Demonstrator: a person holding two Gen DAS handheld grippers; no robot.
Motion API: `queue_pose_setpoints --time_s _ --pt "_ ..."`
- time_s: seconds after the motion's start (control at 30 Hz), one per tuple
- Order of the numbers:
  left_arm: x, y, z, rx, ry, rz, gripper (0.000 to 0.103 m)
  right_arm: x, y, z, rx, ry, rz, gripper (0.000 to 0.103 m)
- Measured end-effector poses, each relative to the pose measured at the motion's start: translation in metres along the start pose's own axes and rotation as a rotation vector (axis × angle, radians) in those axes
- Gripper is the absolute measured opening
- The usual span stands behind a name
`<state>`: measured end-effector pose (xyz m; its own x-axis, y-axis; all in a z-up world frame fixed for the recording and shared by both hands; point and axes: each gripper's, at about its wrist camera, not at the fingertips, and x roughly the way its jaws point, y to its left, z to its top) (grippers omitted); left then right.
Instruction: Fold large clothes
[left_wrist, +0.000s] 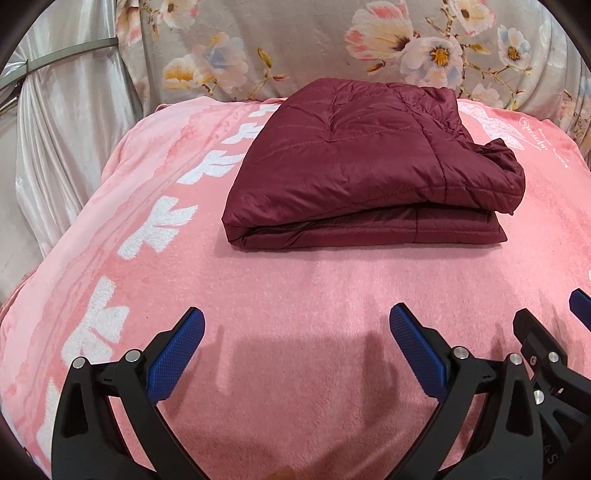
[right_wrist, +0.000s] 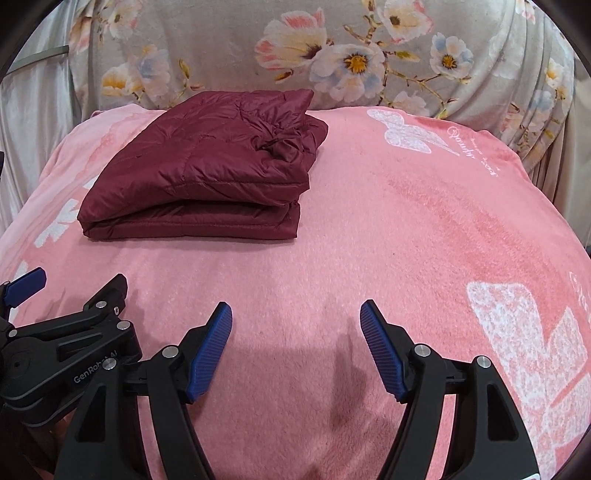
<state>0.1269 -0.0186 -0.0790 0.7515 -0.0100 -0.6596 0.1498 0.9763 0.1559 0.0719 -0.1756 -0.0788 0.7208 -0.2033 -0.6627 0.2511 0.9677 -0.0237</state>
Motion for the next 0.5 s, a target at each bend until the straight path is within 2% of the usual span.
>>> queue_pose_setpoints --time_s 0.5 --pt "-0.0013 0.0000 -0.0013 0.004 -0.007 -0.005 0.098 -0.0028 0.0000 0.0008 -0.002 -0.014 -0.006 0.070"
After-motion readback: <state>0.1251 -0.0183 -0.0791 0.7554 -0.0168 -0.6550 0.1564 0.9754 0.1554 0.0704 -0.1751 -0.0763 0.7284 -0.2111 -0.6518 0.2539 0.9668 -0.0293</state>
